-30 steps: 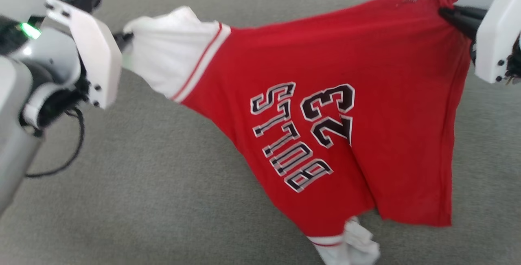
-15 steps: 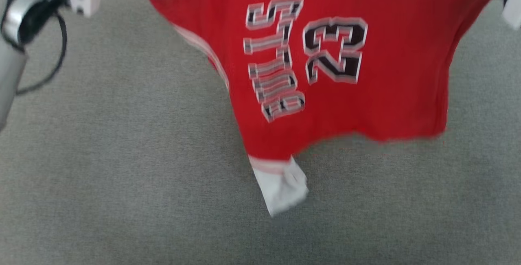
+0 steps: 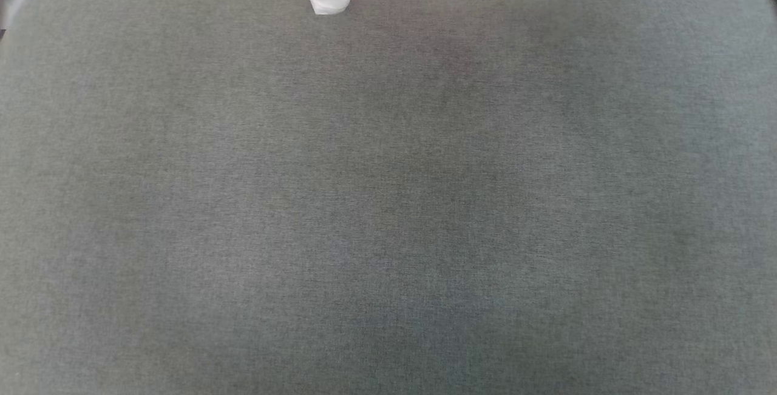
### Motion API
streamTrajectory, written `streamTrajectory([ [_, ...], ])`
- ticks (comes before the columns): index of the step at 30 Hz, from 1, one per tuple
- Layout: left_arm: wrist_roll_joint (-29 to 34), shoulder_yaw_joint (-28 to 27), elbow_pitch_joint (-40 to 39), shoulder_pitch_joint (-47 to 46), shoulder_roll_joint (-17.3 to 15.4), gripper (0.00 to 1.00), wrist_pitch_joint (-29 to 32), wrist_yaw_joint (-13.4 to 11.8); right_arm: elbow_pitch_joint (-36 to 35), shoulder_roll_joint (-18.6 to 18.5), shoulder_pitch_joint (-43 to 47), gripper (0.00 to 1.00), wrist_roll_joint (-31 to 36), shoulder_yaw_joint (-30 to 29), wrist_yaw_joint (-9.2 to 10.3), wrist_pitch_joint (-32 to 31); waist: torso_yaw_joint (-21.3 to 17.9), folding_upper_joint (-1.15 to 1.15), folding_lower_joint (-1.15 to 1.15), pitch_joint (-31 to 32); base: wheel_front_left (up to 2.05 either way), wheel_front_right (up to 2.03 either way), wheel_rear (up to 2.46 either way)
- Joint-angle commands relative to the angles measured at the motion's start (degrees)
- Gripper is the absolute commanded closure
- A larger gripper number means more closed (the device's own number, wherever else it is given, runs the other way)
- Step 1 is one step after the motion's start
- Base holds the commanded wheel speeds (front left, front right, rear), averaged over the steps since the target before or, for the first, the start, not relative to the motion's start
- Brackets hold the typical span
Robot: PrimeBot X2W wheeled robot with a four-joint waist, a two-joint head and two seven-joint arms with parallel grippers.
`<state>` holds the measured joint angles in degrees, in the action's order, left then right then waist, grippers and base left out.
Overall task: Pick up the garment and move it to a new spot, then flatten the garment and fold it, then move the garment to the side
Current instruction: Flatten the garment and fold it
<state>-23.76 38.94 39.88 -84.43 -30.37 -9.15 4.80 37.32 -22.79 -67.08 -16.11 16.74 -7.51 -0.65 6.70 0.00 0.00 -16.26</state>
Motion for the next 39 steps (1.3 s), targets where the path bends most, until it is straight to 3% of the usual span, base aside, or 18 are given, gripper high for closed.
streamTrajectory([
  [1, -1.0, 0.5, 0.3, 2.9, 0.0, 1.0, 0.6, 0.5, 0.5, -0.3, 2.0, 1.0, -0.9, 0.8, 0.03, -0.4, 0.2, 0.0, 0.0, 0.1, 0.0, 0.0, 0.0],
  [9, -9.4, 5.1, -2.9, 18.8, -2.4, 1.0, 10.3, 2.5, 1.0, -1.8, 13.0, 1.0, -9.4, 7.0, 0.03, -7.5, 1.7, 0.0, 0.0, 0.3, 0.0, 0.0, 0.0],
  [17, -21.1, 6.8, -13.0, 35.4, -6.1, 1.0, 23.5, 1.9, -5.3, -5.7, 22.8, 1.0, -18.2, 11.5, 0.03, -13.3, 2.3, 0.0, 0.0, 0.6, 0.0, 0.0, 0.0],
  [23, -26.6, 7.3, -21.3, 44.9, -9.7, 1.0, 31.1, -1.8, -11.6, -8.9, 29.4, 1.0, -21.9, 13.4, 0.03, -16.3, 2.1, 0.0, 0.0, 1.2, 0.0, 0.0, 0.0],
  [26, -29.1, 7.9, -27.6, 50.5, -12.4, 1.0, 34.7, -4.9, -15.9, -10.8, 33.7, 1.0, -23.9, 13.8, 0.03, -17.7, 1.9, 0.0, 0.0, 1.6, 0.0, 0.0, 0.0],
  [32, -32.3, 9.0, -39.4, 59.5, -16.7, 1.0, 38.7, -10.7, -23.9, -14.5, 42.0, 1.0, -26.2, 13.2, 0.03, -20.1, 1.7, 0.0, 0.0, 2.5, 0.0, 0.0, 0.0],
  [39, -35.4, 11.0, -47.6, 67.3, -20.2, 1.0, 42.1, -15.5, -31.7, -18.2, 50.8, 1.0, -28.1, 12.0, 0.03, -23.6, 1.4, 0.0, 0.0, 3.5, 0.0, 0.0, 0.0],
])
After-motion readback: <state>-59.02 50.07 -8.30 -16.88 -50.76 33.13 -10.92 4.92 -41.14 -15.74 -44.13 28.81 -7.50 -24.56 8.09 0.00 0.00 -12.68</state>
